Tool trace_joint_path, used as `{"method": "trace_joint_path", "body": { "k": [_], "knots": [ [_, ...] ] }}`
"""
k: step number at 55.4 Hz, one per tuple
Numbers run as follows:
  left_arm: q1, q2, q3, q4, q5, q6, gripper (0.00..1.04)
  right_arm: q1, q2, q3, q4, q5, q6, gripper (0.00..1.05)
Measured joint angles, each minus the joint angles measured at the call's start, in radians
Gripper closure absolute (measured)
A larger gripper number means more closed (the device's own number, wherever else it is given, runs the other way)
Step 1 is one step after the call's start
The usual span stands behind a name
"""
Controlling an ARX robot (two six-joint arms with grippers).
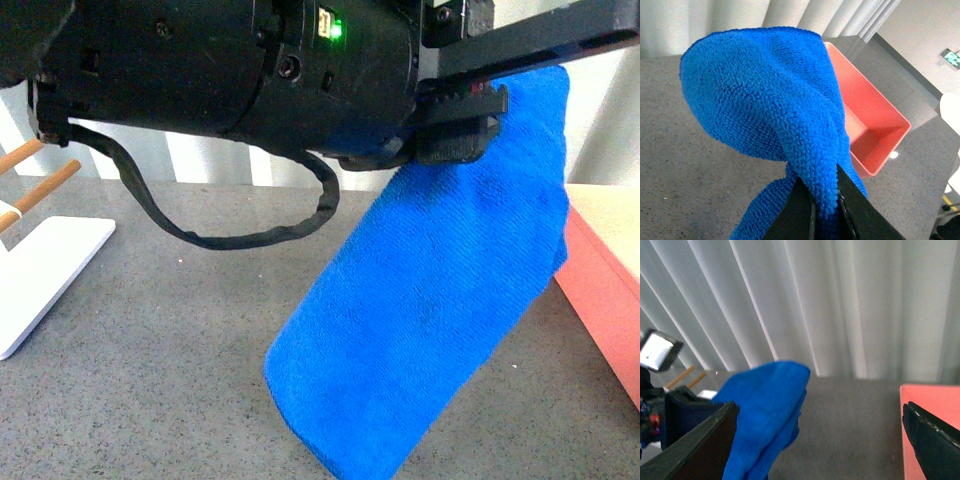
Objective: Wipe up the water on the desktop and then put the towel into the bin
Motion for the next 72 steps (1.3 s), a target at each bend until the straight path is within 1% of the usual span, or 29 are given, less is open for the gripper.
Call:
{"method": "trace_joint_path", "body": {
  "k": [6, 10, 14, 16, 20, 21, 27, 30, 33, 39, 47, 63, 72],
  "knots": [
    [0.015, 0.002, 0.014, 0.000, -0.013, -0.002, 1.01, 0.032, 0.021, -0.014, -0.062, -0.026, -0.050, 0.07],
    [0.023, 0.001, 0.022, -0.001, -0.018, -0.005, 1.01, 0.060, 0.025, -0.043, -0.056, -0.024, -0.082, 0.07],
    [0.027, -0.001, 0.032, -0.002, -0.019, -0.013, 1.01, 0.111, 0.053, -0.104, -0.018, 0.002, -0.135, 0.07],
    [0.028, -0.002, 0.034, -0.003, -0.019, -0.016, 1.01, 0.139, 0.085, -0.136, 0.017, 0.021, -0.172, 0.07],
    [0.028, -0.003, 0.042, -0.016, -0.020, -0.019, 1.01, 0.177, 0.169, -0.182, 0.110, 0.025, -0.224, 0.07],
    [0.028, -0.003, 0.045, -0.021, -0.022, -0.020, 1.01, 0.180, 0.184, -0.187, 0.126, 0.028, -0.231, 0.07],
    [0.027, -0.008, 0.051, -0.033, -0.021, -0.039, 1.01, 0.209, 0.381, -0.204, 0.330, 0.039, -0.314, 0.07],
    [0.027, -0.012, 0.052, -0.037, -0.022, -0.042, 1.01, 0.219, 0.445, -0.202, 0.392, 0.035, -0.331, 0.07],
    [0.027, -0.016, 0.056, -0.048, -0.027, -0.054, 1.01, 0.227, 0.491, -0.198, 0.438, 0.031, -0.335, 0.07],
    [0.030, -0.026, 0.062, -0.059, -0.029, -0.078, 1.01, 0.253, 0.577, -0.167, 0.518, -0.014, -0.322, 0.07],
    [0.032, -0.040, 0.062, -0.062, -0.026, -0.100, 1.01, 0.309, 0.631, -0.122, 0.559, -0.039, -0.298, 0.07],
    [0.032, -0.046, 0.062, -0.071, -0.020, -0.141, 1.01, 0.453, 0.719, -0.032, 0.599, -0.074, -0.246, 0.07],
    [0.033, -0.046, 0.062, -0.071, -0.018, -0.161, 1.01, 0.478, 0.768, -0.007, 0.647, -0.070, -0.215, 0.07]
  ]
}}
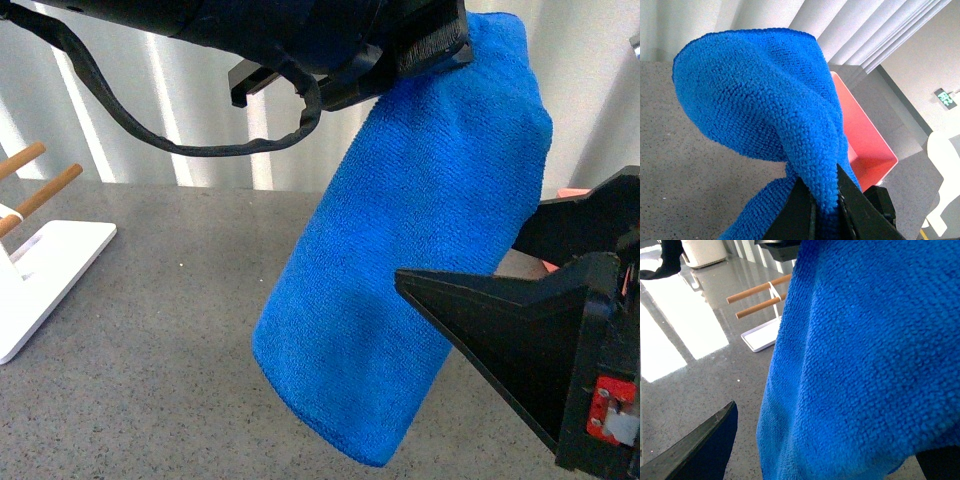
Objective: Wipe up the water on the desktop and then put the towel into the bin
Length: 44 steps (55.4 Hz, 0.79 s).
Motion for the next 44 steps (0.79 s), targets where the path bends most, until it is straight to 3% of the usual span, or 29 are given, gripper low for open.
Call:
{"method": "trace_joint_path", "body": {
  "k": [5, 16, 36, 44],
  "knots": [
    [0.005, 0.000, 0.000, 0.000, 0.001, -0.011, 1.01, 0.001, 0.009, 0.001, 0.024, 0.008, 0.017, 0.14],
    [0.016, 0.000, 0.000, 0.000, 0.012, -0.026, 1.01, -0.004, 0.015, -0.003, 0.057, 0.066, 0.026, 0.46],
    [0.051, -0.003, 0.000, -0.003, 0.019, -0.035, 1.01, -0.074, -0.100, -0.003, 0.061, 0.052, 0.089, 1.00],
    [0.068, -0.011, 0.000, -0.017, 0.032, -0.034, 1.01, -0.105, -0.142, -0.002, 0.059, 0.043, 0.116, 1.01]
  ]
}}
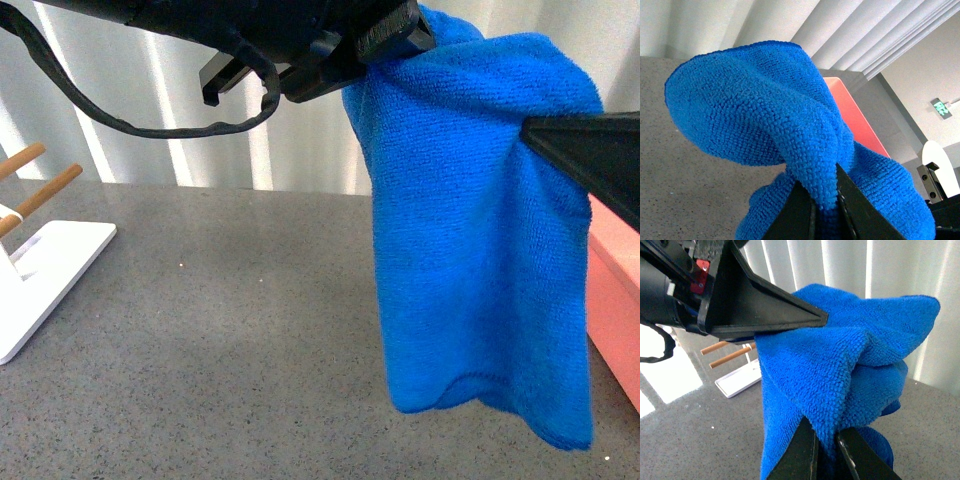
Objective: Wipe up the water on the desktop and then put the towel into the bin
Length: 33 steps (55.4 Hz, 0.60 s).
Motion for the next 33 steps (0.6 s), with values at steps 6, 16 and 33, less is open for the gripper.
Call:
{"method": "trace_joint_path", "body": {
  "k": [6, 16, 33],
  "knots": [
    [0.016, -0.013, 0.000, -0.017, 0.008, 0.000, 0.77, -0.030, -0.032, 0.005, -0.005, -0.005, 0.024, 1.01],
    [0.088, -0.028, 0.000, -0.063, -0.021, 0.030, 0.38, -0.057, -0.061, 0.006, -0.002, -0.002, 0.074, 1.01],
    [0.333, -0.159, -0.154, -0.274, -0.053, 0.619, 0.07, -0.103, -0.079, 0.006, -0.012, 0.014, 0.089, 1.01]
  ]
}}
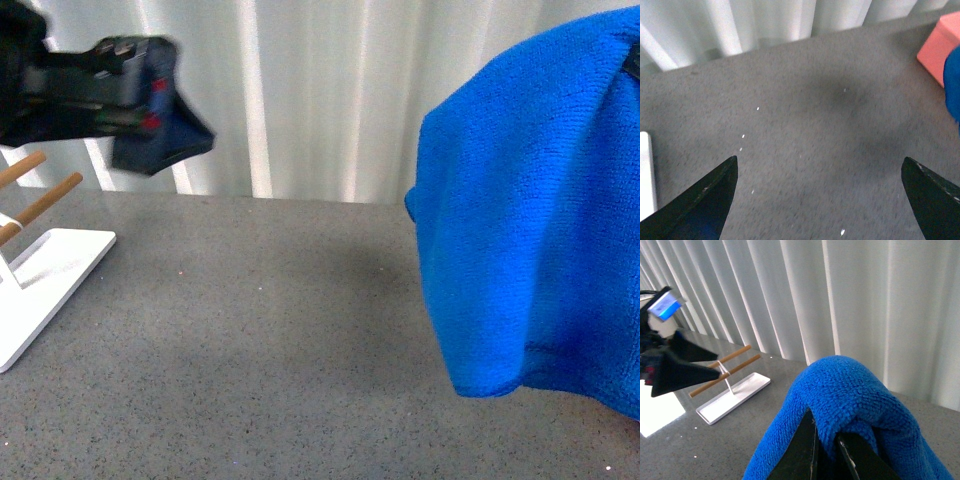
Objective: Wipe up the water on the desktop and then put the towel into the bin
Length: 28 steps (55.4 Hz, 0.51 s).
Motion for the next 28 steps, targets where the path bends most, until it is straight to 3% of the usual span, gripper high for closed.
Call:
{"method": "trace_joint_path", "body": {
  "k": [18, 27, 28],
  "knots": [
    [0.366, -0.435, -0.280, -0.148, 0.475, 0.083, 0.07, -0.033, 0.059, -0.002, 0.005, 0.019, -0.017, 1.01],
    [0.469, -0.521, -0.393, -0.133, 0.525, 0.090, 0.07, -0.029, 0.071, -0.002, 0.007, 0.038, -0.026, 1.01],
    [0.467, -0.524, -0.416, -0.097, 0.494, 0.071, 0.08, -0.027, 0.071, -0.002, 0.007, 0.039, -0.026, 1.01]
  ]
}}
